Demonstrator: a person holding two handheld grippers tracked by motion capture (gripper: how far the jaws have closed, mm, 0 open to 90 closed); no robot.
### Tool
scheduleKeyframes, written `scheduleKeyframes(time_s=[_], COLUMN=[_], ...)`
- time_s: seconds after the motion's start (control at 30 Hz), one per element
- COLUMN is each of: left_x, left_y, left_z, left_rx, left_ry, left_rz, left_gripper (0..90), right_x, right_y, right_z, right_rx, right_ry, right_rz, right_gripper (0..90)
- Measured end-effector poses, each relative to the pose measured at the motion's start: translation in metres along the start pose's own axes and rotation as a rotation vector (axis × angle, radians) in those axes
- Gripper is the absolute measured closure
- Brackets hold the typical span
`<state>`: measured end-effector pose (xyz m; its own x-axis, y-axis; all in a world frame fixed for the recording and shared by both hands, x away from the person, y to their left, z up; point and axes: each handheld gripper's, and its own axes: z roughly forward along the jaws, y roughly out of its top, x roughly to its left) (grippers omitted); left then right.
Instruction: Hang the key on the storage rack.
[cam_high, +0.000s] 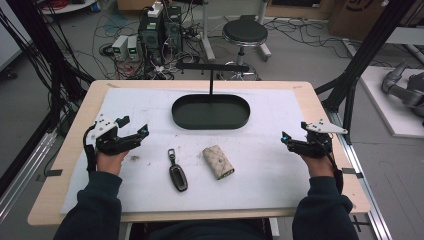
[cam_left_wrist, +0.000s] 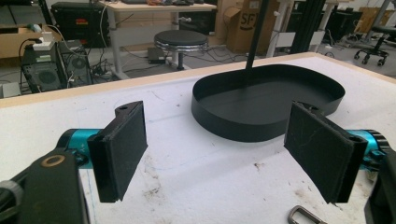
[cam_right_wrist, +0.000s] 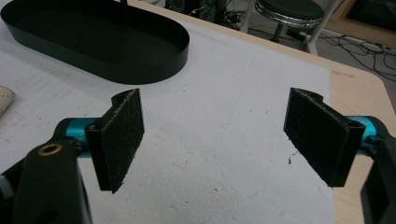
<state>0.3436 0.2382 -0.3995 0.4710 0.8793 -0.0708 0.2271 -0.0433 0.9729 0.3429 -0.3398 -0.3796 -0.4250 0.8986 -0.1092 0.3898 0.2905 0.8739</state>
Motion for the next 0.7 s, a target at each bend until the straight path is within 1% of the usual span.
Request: scheduleKeyframes(time_s=[0.17,0.2,0.3,0.33,0.37,0.43,0.47,0.53,0.6,0.63,0.67,0.7], left_x=[0.0,-0.001,-0.006,-0.011,-0.011,-0.02,-0.02,-0.03,-0.037,-0.041,-0.041,-0.048], left_y=[0.0,0.0,0.0,0.0,0.0,-0.001,-0.001,-0.005,-0.008,-0.01,-0.01,-0.013], left_z=[0.001,0.002,0.005,0.007,0.007,0.012,0.012,0.016,0.02,0.023,0.023,0.029], left_rx=[0.007,0.007,0.018,0.029,0.029,0.064,0.064,0.11,0.15,0.18,0.18,0.223], left_ry=[0.003,0.003,0.001,-0.01,-0.01,-0.03,-0.03,-0.051,-0.068,-0.086,-0.086,-0.106], left_rz=[-0.014,-0.022,-0.016,-0.02,-0.02,-0.035,-0.035,-0.041,-0.033,-0.029,-0.029,-0.021], left_gripper=[21.1,21.1,21.1,21.1,21.1,21.1,21.1,21.1,21.1,21.1,21.0,21.1], right_x=[0.001,0.002,0.002,0.002,0.002,0.002,0.002,0.003,0.004,0.005,0.005,0.006], right_y=[0.0,0.0,0.0,0.0,0.0,-0.001,-0.001,-0.001,-0.001,-0.001,-0.001,-0.001], right_z=[0.001,0.001,0.003,0.003,0.003,0.004,0.004,0.002,0.001,0.001,0.001,0.002], right_rx=[0.001,0.004,-0.001,0.0,0.002,0.004,0.004,0.006,0.007,0.008,0.008,0.012], right_ry=[0.004,0.006,0.014,0.014,0.014,0.016,0.016,0.015,0.011,0.011,0.011,0.009], right_rz=[0.0,0.0,0.004,0.003,0.004,0.001,0.001,0.0,0.0,0.001,0.001,-0.002], right_gripper=[20.6,20.6,20.6,20.6,20.6,20.6,20.6,20.6,20.7,20.6,20.6,20.7])
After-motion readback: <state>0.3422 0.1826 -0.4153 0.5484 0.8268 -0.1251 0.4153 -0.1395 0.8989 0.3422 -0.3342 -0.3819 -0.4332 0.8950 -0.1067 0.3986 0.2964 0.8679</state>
